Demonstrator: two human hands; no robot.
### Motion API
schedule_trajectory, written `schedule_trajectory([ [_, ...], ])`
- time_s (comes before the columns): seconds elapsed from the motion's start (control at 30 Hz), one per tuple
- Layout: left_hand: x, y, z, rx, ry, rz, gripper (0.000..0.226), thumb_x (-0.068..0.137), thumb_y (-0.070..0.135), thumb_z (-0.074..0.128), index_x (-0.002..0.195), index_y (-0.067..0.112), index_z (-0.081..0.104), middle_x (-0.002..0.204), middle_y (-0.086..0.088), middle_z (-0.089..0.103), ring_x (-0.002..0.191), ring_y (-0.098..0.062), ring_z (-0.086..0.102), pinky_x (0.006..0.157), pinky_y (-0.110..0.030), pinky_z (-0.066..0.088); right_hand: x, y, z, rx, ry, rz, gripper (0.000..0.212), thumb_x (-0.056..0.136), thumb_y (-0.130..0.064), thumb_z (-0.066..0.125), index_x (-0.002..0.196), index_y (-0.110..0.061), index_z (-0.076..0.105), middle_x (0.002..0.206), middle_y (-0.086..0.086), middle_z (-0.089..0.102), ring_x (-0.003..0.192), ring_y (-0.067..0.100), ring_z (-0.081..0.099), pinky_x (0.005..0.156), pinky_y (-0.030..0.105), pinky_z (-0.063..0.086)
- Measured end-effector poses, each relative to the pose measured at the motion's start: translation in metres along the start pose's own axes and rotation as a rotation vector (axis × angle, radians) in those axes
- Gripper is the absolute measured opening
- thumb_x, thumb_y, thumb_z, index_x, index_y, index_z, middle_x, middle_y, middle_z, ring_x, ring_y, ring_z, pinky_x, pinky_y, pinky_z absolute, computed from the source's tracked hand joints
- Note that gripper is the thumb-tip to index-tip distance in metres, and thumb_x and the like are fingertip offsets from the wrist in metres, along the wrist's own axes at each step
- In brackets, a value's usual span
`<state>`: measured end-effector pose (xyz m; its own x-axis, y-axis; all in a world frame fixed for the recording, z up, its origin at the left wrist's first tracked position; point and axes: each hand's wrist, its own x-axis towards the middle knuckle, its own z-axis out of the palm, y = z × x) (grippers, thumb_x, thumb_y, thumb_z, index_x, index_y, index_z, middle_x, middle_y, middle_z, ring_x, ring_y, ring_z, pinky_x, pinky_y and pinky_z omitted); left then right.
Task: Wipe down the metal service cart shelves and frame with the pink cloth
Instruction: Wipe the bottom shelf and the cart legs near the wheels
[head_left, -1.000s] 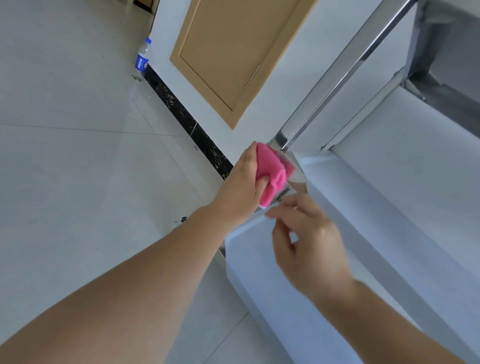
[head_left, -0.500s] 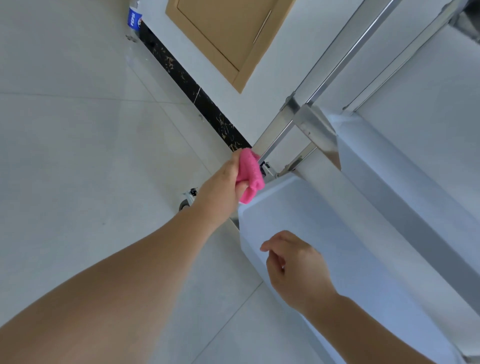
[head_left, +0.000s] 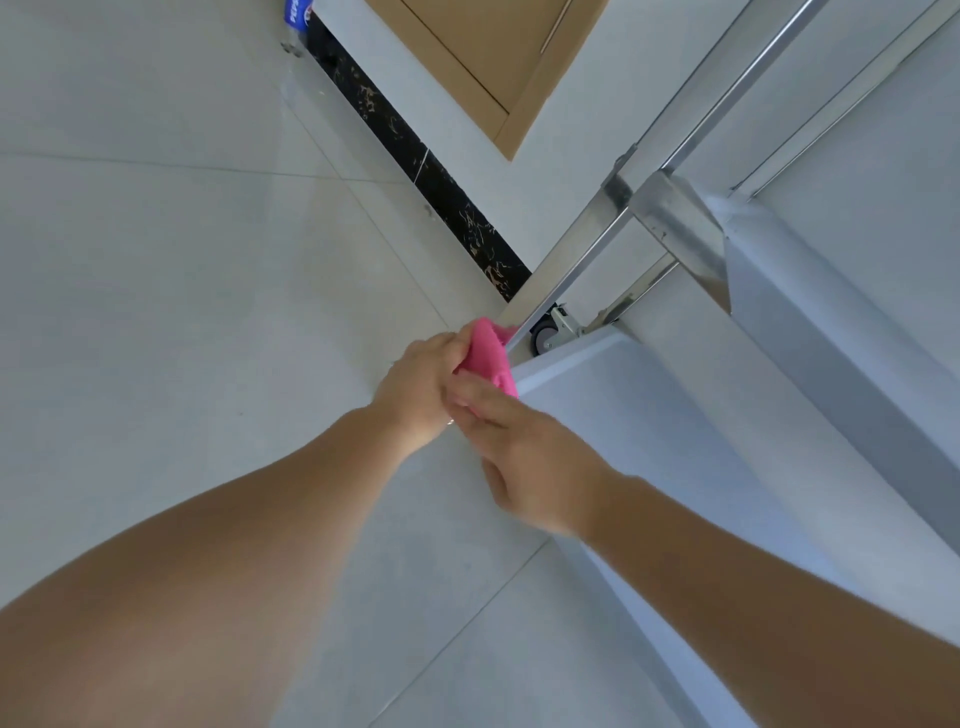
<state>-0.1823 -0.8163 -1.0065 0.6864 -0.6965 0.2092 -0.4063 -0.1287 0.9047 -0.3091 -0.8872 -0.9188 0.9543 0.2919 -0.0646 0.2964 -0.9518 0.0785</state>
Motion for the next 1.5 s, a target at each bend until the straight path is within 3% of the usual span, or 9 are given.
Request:
schedule_trajectory([
  [0.13, -0.013, -0.02, -0.012, -0.231, -0.087, -0.077, 0.032, 0.084, 0.007, 0.059, 0.11, 0.026, 0.06, 0.105, 0.005, 0.065, 0.094, -0.016, 0.063, 0.076, -0.033, 0.053, 0.034, 0.026, 0.007, -0.132, -0.087, 0.044, 0.06, 0.085, -0.007, 0.057, 0.141, -0.015, 0.036, 0.154, 0.011, 0.023, 0.143, 0.028, 0.013, 0.117, 0.039, 0.012],
  [0.23, -0.024, -0.033, -0.011, -0.1, -0.043, -0.147, 0.044, 0.077, -0.006, 0.064, 0.119, 0.007, 0.059, 0.107, -0.012, 0.066, 0.093, -0.022, 0.062, 0.087, -0.03, 0.047, 0.036, 0.04, 0.021, -0.477, -0.194, 0.052, 0.069, 0.09, -0.028, 0.047, 0.147, -0.008, 0.014, 0.156, 0.012, 0.014, 0.145, 0.027, 0.004, 0.111, 0.034, -0.014],
  [0.4, -0.025, -0.011, 0.024, -0.353, 0.19, -0.22, 0.018, 0.076, -0.011, 0.062, 0.094, -0.006, 0.065, 0.092, -0.013, 0.064, 0.081, -0.012, 0.056, 0.073, -0.004, 0.04, 0.033, 0.042, 0.035, -0.65, -0.261, 0.013, 0.067, 0.09, -0.025, 0.044, 0.146, -0.005, 0.014, 0.156, 0.014, 0.011, 0.145, 0.028, 0.0, 0.099, 0.037, -0.031],
  [0.47, -0.023, -0.015, 0.029, -0.314, 0.244, -0.191, 0.014, 0.078, -0.007, 0.063, 0.091, -0.003, 0.067, 0.093, -0.008, 0.065, 0.081, -0.012, 0.058, 0.073, -0.005, 0.04, 0.032, 0.042, 0.032, -0.621, -0.228, -0.018, 0.06, 0.09, -0.022, 0.037, 0.145, -0.004, 0.021, 0.155, 0.015, 0.017, 0.144, 0.029, 0.007, 0.104, 0.037, -0.025],
  [0.57, -0.026, -0.022, 0.039, -0.291, 0.311, -0.134, 0.018, 0.084, 0.002, 0.06, 0.101, 0.004, 0.068, 0.111, 0.001, 0.065, 0.096, -0.012, 0.062, 0.082, -0.016, 0.045, 0.022, 0.039, 0.031, -0.552, -0.077, -0.099, 0.05, 0.085, -0.017, 0.037, 0.131, -0.002, 0.05, 0.143, 0.018, 0.042, 0.136, 0.032, 0.034, 0.114, 0.044, 0.01],
  [0.73, -0.036, -0.002, 0.08, -0.539, 0.566, -0.268, 0.036, 0.094, 0.013, 0.048, 0.131, 0.012, 0.05, 0.124, 0.024, 0.046, 0.101, 0.032, 0.037, 0.081, 0.007, 0.028, -0.013, 0.038, 0.035, -0.374, 0.13, -0.021, 0.038, 0.071, -0.007, 0.065, 0.109, -0.007, 0.068, 0.122, 0.014, 0.062, 0.12, 0.033, 0.054, 0.105, 0.05, 0.035],
  [0.93, -0.028, 0.008, 0.107, -0.504, 0.619, -0.401, 0.044, 0.097, 0.015, 0.039, 0.141, 0.019, 0.034, 0.152, -0.007, 0.021, 0.135, -0.02, 0.03, 0.11, -0.032, 0.027, -0.081, 0.026, 0.043, -0.229, 0.211, 0.202, 0.032, 0.061, 0.001, 0.065, 0.091, -0.009, 0.073, 0.113, 0.013, 0.067, 0.108, 0.032, 0.062, 0.099, 0.05, 0.041],
  [1.13, -0.021, 0.019, 0.121, -0.559, 0.582, -0.535, 0.051, 0.101, 0.024, 0.026, 0.147, 0.017, 0.006, 0.155, -0.012, 0.015, 0.138, -0.03, 0.025, 0.111, -0.042, 0.025, -0.152, 0.004, 0.022, -0.132, 0.176, 0.389, 0.036, 0.061, 0.007, 0.063, 0.094, -0.006, 0.072, 0.112, 0.014, 0.067, 0.103, 0.033, 0.064, 0.091, 0.048, 0.049],
  [1.5, -0.037, 0.059, 0.15, -0.575, 0.503, -0.456, 0.057, 0.101, 0.022, 0.021, 0.144, 0.01, -0.014, 0.155, -0.012, -0.013, 0.143, -0.026, 0.004, 0.116, -0.035, 0.012, -0.274, -0.03, 0.022, -0.124, 0.313, 0.577, 0.035, 0.074, -0.003, 0.043, 0.09, -0.005, 0.074, 0.104, 0.013, 0.07, 0.089, 0.033, 0.068, 0.078, 0.045, 0.055],
])
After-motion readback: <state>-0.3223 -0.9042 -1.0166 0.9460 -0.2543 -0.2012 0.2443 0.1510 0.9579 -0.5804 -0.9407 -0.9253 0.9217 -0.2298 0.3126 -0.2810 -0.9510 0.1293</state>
